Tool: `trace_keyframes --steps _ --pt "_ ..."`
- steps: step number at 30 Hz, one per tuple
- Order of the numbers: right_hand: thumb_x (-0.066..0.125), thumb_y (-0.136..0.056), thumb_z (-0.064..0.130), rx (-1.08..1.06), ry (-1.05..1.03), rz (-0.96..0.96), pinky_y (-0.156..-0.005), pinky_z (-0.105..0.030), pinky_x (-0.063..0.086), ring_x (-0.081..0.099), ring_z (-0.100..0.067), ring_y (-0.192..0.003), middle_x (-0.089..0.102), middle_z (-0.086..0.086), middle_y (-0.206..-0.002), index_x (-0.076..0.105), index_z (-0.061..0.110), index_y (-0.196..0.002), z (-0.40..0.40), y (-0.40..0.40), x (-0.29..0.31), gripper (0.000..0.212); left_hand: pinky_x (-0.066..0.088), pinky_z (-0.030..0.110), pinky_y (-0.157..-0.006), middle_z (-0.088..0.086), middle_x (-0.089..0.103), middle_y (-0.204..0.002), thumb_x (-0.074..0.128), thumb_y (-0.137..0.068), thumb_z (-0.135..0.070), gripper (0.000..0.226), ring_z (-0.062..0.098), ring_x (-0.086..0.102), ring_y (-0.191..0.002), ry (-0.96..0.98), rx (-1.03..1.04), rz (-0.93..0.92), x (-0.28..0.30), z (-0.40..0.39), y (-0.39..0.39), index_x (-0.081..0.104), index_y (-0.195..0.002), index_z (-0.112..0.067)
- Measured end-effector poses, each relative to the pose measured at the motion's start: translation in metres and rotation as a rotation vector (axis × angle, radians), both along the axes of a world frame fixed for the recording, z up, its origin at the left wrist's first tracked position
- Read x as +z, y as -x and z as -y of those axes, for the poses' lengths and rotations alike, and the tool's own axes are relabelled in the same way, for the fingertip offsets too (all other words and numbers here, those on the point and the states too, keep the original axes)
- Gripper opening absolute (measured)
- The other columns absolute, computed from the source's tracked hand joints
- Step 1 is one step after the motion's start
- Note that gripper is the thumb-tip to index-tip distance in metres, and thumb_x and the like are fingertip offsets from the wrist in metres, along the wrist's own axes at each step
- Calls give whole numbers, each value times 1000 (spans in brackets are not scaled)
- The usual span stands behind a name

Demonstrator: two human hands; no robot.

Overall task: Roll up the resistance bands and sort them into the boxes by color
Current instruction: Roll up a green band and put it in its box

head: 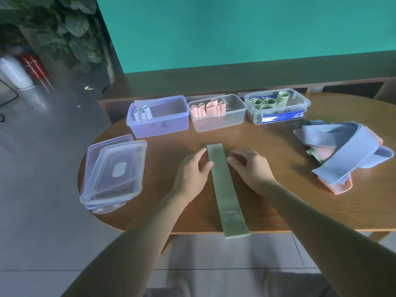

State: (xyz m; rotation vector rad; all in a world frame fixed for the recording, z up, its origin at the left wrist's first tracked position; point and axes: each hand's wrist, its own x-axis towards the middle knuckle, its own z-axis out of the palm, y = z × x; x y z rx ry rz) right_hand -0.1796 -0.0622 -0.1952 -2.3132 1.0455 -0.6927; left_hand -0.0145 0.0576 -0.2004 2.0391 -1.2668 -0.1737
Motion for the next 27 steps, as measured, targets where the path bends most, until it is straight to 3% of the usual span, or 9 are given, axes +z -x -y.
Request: trace_keyframes --steps 5,9,13,17,24,27 --pt "53 -101 45 -2 16 -17 -95 -26 40 56 -22 -116 66 -1 -127 66 20 -129 35 -31 -6 39 36 33 -112 0 57 -143 51 -104 -38 43 19 48 -134 0 29 -20 -3 38 -26 51 -146 -27" --pt "49 -101 49 10 58 -75 -101 -38 39 52 -24 -117 65 2 -129 68 25 -125 50 -49 -6 38 46 29 -102 -7 71 -118 63 -98 -32 34 14 61 -113 85 52 -29 -5 59 -36 66 -131 -26" --pt "54 -98 49 8 59 -78 -95 -38 39 51 -19 -109 67 7 -119 73 29 -111 59 -57 -5 31 51 25 -93 -14 75 -100 75 -89 -25 28 4 67 -94 123 52 -151 -3 70 -41 74 -116 -31" --pt "69 -90 43 3 -31 21 -93 -41 49 60 -17 -97 70 11 -98 72 33 -95 67 -63 -6 12 51 17 -81 -15 73 -90 79 -84 -16 28 1 66 -85 158 66 -270 1 79 -44 77 -108 -30" --pt "82 -81 27 -37 -187 264 -77 -21 52 68 -6 -82 73 13 -86 75 28 -90 82 -79 -1 12 50 10 -80 -11 73 -88 77 -83 -4 24 -3 65 -81 275 109 -304 -1 100 -52 78 -100 -21" --pt "80 -83 21 -57 -206 322 -65 -6 44 65 -3 -76 73 9 -85 75 21 -93 88 -88 1 11 53 13 -81 -14 73 -86 76 -84 -4 18 -4 67 -80 301 125 -297 -2 109 -56 77 -92 -21"
